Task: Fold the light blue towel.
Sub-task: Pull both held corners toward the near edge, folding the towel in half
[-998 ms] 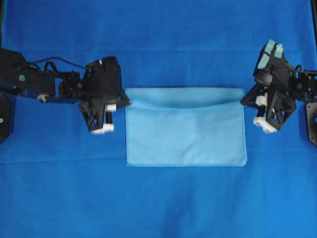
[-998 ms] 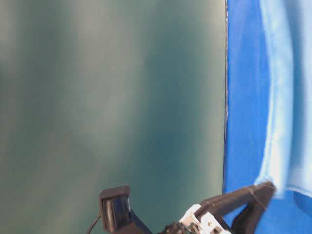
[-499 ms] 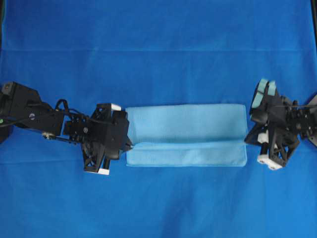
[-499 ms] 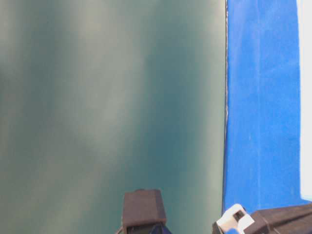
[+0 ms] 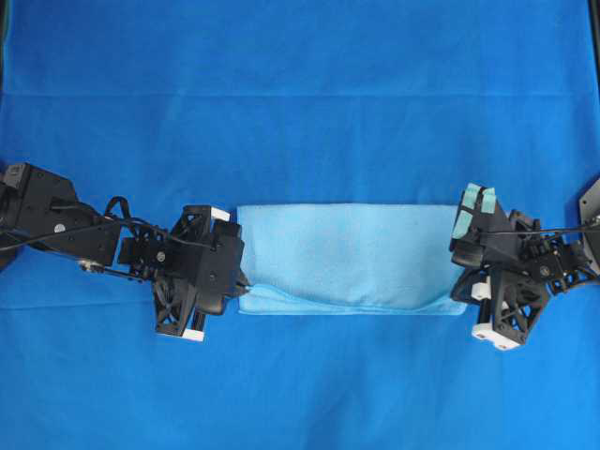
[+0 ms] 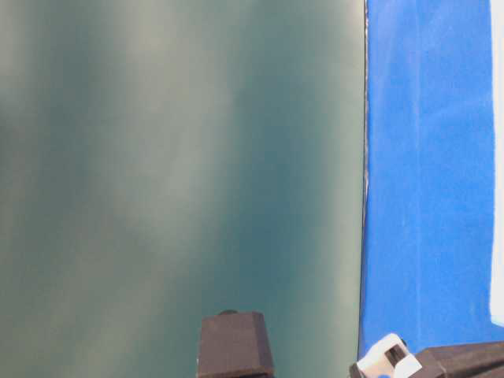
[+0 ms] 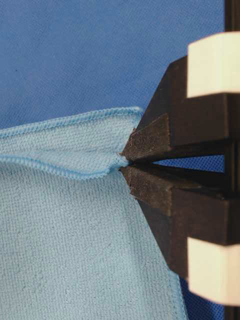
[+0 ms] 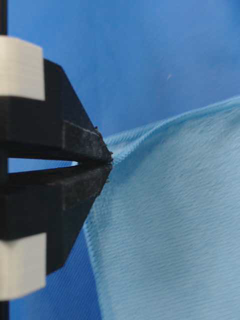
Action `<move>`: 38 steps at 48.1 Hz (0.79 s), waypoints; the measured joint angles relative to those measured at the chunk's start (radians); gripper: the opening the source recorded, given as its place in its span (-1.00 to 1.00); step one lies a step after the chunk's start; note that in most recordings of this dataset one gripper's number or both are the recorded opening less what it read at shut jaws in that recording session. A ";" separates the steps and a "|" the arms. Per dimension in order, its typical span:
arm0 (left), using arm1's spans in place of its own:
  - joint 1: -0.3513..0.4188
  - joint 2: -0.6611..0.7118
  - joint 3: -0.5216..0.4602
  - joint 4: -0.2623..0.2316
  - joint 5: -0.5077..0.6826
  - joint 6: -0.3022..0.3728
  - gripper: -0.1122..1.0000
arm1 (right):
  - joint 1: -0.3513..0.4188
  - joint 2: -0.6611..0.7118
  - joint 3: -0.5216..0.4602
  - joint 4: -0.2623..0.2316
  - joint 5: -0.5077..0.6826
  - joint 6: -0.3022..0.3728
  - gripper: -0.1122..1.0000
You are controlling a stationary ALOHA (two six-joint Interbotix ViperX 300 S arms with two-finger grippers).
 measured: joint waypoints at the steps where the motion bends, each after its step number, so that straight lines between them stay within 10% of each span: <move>1: 0.000 0.000 0.000 0.002 -0.002 0.000 -0.78 | 0.000 0.000 0.000 0.000 -0.008 0.000 -0.75; 18: 0.000 -0.002 -0.009 0.002 0.000 0.002 -0.72 | 0.003 0.014 0.006 0.002 -0.032 0.017 -0.50; 27: -0.002 -0.020 -0.021 0.002 0.034 0.012 0.18 | 0.008 0.012 0.003 0.000 -0.031 0.023 0.35; 33: 0.000 -0.069 -0.023 0.002 0.064 0.040 0.67 | 0.008 -0.012 0.002 -0.017 0.008 0.015 0.16; 38: 0.017 -0.100 -0.023 0.002 0.067 0.074 0.58 | -0.014 -0.061 0.002 -0.067 0.067 0.015 0.16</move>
